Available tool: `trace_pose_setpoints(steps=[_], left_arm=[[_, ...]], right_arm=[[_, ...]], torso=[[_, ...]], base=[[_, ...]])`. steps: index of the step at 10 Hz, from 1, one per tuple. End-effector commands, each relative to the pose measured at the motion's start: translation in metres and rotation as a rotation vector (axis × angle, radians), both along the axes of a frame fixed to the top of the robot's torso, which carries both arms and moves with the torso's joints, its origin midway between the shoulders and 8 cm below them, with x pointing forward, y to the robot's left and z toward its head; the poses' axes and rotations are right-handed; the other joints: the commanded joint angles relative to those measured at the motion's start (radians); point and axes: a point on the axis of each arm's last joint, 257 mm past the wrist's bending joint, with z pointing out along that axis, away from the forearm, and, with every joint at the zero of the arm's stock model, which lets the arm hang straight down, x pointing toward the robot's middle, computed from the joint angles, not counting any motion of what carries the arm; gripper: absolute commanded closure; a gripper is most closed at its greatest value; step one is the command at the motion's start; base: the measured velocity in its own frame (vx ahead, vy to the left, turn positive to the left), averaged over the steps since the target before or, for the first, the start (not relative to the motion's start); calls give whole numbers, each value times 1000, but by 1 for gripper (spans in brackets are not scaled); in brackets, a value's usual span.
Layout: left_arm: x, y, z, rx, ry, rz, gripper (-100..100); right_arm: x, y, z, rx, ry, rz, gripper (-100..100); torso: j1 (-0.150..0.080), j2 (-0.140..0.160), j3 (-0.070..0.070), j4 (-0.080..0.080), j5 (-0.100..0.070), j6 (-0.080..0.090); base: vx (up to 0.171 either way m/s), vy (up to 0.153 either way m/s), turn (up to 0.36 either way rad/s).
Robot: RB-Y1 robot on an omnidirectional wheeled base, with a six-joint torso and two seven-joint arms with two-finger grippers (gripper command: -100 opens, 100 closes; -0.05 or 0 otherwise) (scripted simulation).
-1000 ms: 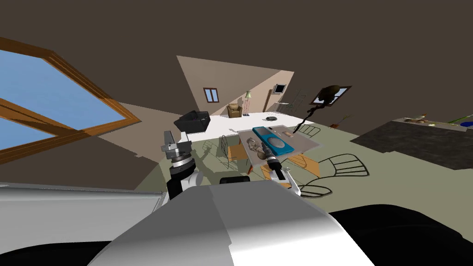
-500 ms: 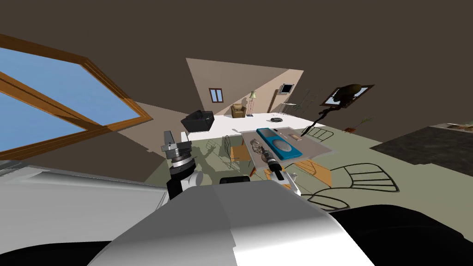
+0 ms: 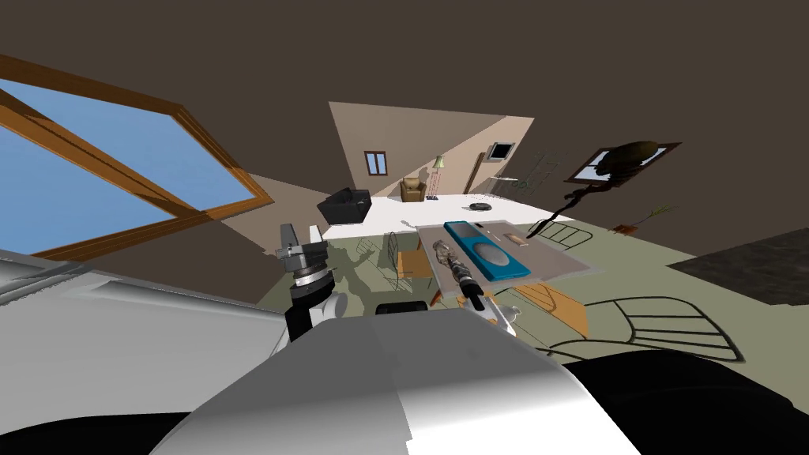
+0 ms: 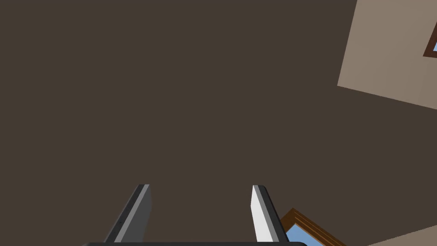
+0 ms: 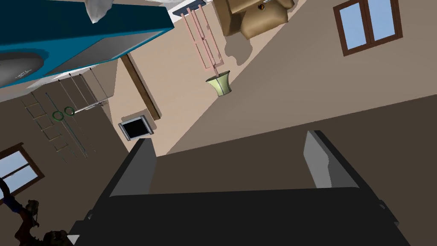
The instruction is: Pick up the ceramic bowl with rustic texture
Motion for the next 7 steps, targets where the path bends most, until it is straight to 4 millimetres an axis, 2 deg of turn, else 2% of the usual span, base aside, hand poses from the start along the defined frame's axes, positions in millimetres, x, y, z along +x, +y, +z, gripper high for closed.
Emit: trace_pose_setpoints(steps=[1,2,3,4,5,6,7], left_arm=[[0,0,0,0,0,0,0],[0,0,0,0,0,0,0],[0,0,0,0,0,0,0],[0,0,0,0,0,0,0],[0,0,0,0,0,0,0],[0,0,0,0,0,0,0],[0,0,0,0,0,0,0]], right_arm=[[-4,-5,-14,-43,39,-4,-100],[-13,-14,-34,-106,105,-10,-100],[-13,-14,-34,-113,107,-8,-100],[-24,-24,-54,-176,173,-11,-100],[-24,-24,-54,-181,174,-9,-100],[-34,-32,-72,-242,238,-9,-100],[-35,-33,-73,-248,242,-7,-100]], torso=[[0,0,0,0,0,0],[0,0,0,0,0,0],[0,0,0,0,0,0],[-1,0,0,0,0,0],[-1,0,0,0,0,0],[-1,0,0,0,0,0],[-1,0,0,0,0,0]], base=[[38,13,65],[44,17,125],[34,9,66],[38,10,114],[38,5,54],[43,10,94],[33,10,64]])
